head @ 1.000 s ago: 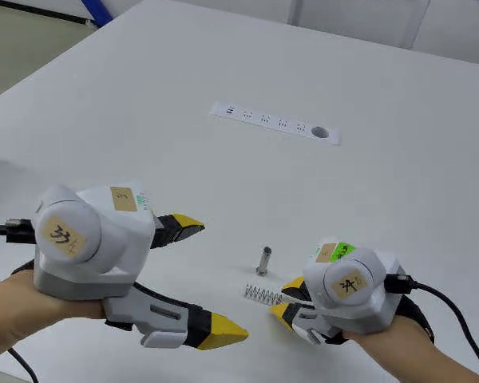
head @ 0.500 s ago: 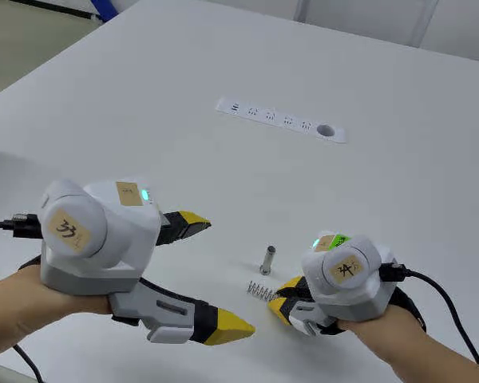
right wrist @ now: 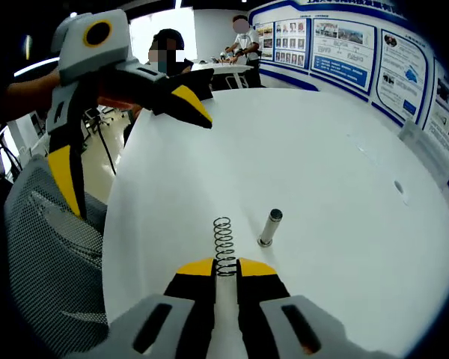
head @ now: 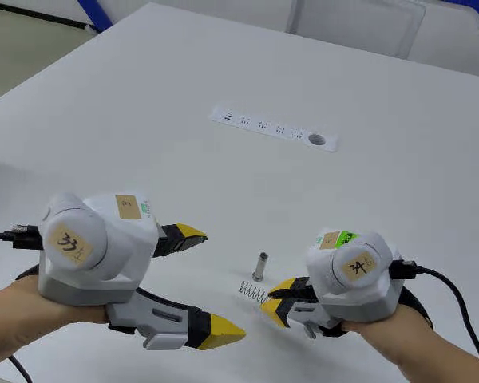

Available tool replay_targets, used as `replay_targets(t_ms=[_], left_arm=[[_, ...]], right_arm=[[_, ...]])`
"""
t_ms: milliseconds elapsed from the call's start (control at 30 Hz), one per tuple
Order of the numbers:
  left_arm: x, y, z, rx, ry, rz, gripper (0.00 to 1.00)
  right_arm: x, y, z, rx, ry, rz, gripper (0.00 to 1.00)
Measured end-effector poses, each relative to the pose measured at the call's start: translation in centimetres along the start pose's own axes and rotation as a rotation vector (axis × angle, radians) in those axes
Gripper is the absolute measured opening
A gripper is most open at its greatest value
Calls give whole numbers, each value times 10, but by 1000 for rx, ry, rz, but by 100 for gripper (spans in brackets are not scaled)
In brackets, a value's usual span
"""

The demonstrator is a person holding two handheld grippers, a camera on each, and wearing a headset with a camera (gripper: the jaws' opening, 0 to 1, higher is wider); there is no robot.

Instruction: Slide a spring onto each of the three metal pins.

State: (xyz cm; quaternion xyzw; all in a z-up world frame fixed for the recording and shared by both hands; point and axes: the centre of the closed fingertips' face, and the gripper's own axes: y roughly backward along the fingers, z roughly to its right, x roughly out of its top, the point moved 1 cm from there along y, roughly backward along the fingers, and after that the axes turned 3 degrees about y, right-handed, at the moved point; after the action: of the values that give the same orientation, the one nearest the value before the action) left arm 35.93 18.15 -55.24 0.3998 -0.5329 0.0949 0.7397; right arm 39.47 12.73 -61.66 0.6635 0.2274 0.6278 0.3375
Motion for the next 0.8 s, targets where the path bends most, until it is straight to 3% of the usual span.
replay_targets(t_ms=[133, 200, 300, 367, 567, 800], left_arm=[[5, -2, 1, 0, -8, 16, 72], [8, -3, 1, 4, -12, 25, 69], [12, -6, 3, -3, -29, 28, 55], [16, -7, 4, -6, -42, 34, 46], [24, -8, 13, -41, -71, 37, 34], [17, -6, 19, -71, -97, 4, 26]], right_arm=[[19, 22, -10, 30, 25, 54, 11], [27, 32, -15, 36, 74, 60, 11], [36, 43, -20, 42, 159, 52, 11], [43, 49, -23, 38, 178, 57, 11], [57, 54, -34, 67, 254, 65, 11], [61, 56, -44, 86, 304, 62, 11]])
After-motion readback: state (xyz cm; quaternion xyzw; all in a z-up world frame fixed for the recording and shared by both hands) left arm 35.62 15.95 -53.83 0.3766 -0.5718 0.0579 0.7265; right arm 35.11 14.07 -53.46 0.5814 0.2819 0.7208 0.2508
